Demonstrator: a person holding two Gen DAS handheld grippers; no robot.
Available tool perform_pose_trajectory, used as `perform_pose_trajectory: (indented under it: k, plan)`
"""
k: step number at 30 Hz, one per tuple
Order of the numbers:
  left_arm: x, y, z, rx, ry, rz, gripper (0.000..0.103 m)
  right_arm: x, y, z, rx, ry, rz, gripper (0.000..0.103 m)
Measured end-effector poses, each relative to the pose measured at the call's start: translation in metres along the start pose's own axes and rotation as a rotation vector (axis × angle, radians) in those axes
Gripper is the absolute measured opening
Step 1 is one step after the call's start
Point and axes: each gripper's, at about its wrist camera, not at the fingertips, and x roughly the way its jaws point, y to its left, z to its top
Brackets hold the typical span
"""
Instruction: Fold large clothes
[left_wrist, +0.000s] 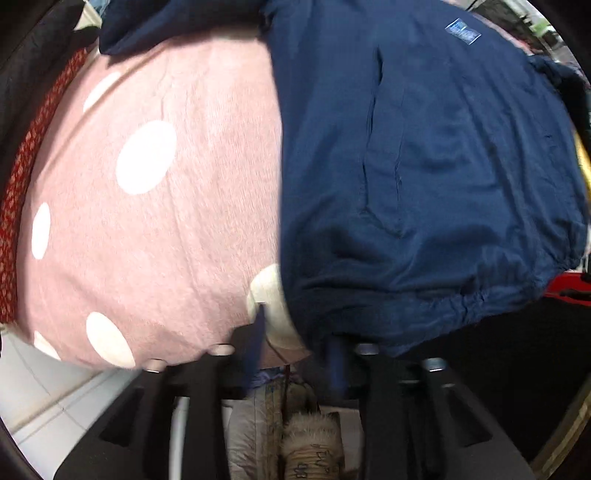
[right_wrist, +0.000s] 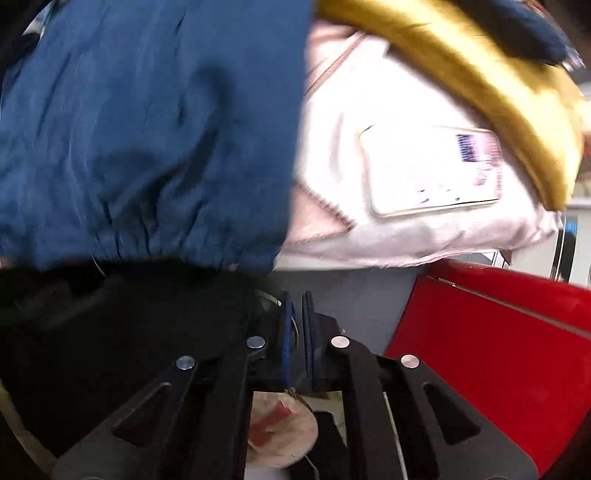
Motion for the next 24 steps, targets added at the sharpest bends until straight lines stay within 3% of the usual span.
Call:
perform_pose_trajectory:
  k: [1,2,3,7,8,10,12,13,14,16,18,19,24]
  plan:
    - [-0.009,0.005,-0.001,0.003,-0.022,-0.032,0.052,-0.011,-0.006,0.007,0.025,-0.03,-0.005,0.024]
    - [-0.02,0.012,-0.001,-0.003,-0.048,-0.064,0.064,-0.02,-0.009,0.011,0.043,-0.059,-0.012,0.042]
    - [-0.03,0.02,0.0,-0.02,-0.068,-0.092,0.069,-0.032,-0.012,0.019,0.066,-0.101,-0.018,0.05]
    - [-0.056,0.034,0.011,-0.09,-0.13,-0.158,0.079,-0.069,-0.001,0.059,0.076,-0.234,0.052,0.058]
    - [-0.059,0.033,0.015,-0.089,-0.14,-0.169,0.079,-0.072,0.009,0.066,0.059,-0.246,0.057,0.066]
    - [-0.061,0.023,0.018,-0.055,-0.142,-0.193,0.079,-0.074,0.034,0.079,0.001,-0.261,0.053,0.066]
    - [-0.061,0.007,0.013,0.011,-0.123,-0.222,0.079,-0.071,0.054,0.096,-0.045,-0.22,0.01,0.068]
    - [-0.057,-0.002,0.008,0.078,-0.066,-0.28,0.079,-0.06,0.061,0.103,-0.064,-0.188,-0.059,0.068]
    - [-0.057,-0.002,0.003,0.113,-0.041,-0.295,0.079,-0.06,0.059,0.085,-0.065,-0.176,-0.097,0.068]
    - [-0.054,-0.008,-0.009,0.172,-0.019,-0.263,0.079,-0.035,0.052,0.082,-0.051,-0.127,-0.165,0.068]
    - [-0.05,0.005,-0.019,0.119,-0.013,-0.289,0.079,-0.013,0.04,0.073,-0.024,-0.043,-0.116,0.036]
    - [-0.05,0.015,-0.021,0.065,-0.026,-0.302,0.079,-0.008,0.034,0.069,-0.007,-0.016,-0.056,0.009]
    - [-0.051,0.067,-0.019,-0.194,-0.117,-0.275,0.08,-0.016,0.022,0.067,-0.06,-0.031,-0.133,0.007]
